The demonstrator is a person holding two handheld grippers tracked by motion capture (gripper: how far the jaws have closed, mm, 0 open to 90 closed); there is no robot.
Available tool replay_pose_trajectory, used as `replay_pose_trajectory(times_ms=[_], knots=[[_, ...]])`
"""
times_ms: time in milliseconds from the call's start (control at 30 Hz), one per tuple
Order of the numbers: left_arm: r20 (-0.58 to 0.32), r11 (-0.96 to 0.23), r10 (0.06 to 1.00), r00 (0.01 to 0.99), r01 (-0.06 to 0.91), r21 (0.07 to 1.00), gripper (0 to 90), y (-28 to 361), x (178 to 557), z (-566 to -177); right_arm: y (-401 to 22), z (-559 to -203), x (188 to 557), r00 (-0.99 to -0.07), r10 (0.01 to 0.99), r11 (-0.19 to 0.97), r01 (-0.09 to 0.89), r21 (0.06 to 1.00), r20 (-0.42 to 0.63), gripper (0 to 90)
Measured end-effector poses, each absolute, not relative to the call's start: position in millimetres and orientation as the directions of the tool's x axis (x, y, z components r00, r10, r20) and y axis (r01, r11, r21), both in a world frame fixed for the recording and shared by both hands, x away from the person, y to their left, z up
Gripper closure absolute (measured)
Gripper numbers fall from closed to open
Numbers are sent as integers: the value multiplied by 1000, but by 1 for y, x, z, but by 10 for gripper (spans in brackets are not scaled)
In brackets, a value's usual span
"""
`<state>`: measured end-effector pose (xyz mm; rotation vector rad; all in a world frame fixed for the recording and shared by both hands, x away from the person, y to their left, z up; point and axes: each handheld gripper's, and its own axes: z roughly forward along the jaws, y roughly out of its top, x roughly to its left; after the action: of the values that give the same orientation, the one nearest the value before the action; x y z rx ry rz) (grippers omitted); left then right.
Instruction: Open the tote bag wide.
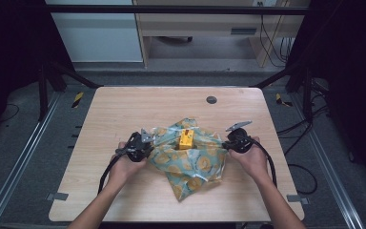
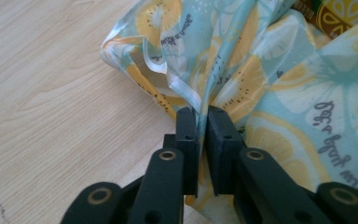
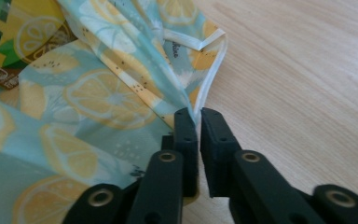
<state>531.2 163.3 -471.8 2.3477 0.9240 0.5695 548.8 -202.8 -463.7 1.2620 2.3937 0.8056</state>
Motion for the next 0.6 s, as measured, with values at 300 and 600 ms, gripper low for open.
replay_pose_trajectory(times_ms=[300,600], knots=[[178,-559,736,653,439,703,626,168,533,-452,-216,-447,547,-513,858,368,599,711,-12,508],[127,-496,743,657,413,764,556,167,535,-428,-212,-427,548,-531,847,373,551,746,-31,415]])
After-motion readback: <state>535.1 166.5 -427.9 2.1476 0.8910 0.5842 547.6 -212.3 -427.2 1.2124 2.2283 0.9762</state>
